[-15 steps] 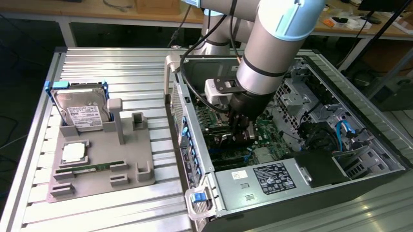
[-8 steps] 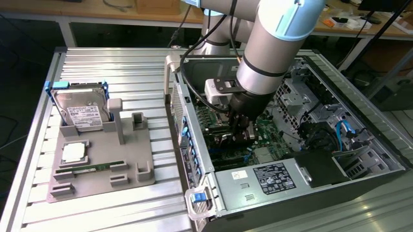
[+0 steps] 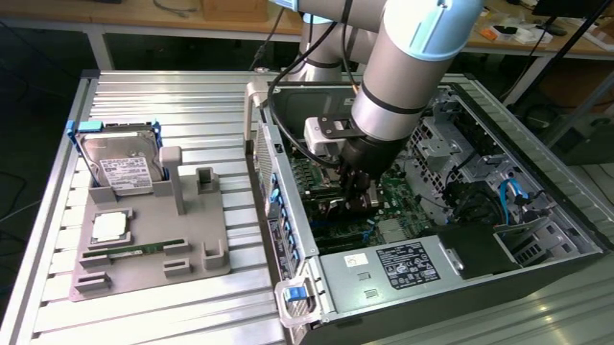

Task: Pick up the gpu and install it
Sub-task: 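Insert the gpu into the slot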

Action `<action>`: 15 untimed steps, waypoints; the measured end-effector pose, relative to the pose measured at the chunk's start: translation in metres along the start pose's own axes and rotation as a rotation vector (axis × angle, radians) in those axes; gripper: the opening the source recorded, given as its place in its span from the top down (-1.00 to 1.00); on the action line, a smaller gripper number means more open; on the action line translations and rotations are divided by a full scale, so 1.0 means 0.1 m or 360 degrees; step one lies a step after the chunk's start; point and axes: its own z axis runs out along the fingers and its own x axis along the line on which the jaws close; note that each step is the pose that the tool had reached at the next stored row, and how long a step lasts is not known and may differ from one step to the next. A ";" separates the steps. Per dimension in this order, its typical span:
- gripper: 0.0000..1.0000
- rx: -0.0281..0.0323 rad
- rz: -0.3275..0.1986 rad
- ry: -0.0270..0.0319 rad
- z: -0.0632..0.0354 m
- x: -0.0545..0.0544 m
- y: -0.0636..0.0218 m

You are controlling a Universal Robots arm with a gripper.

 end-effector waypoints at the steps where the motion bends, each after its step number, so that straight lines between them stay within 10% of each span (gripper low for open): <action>1: 0.46 0.00000 0.0000 0.00000 0.000 0.00 0.000; 15: 0.46 -0.00001 0.0000 0.00003 0.047 0.00 0.000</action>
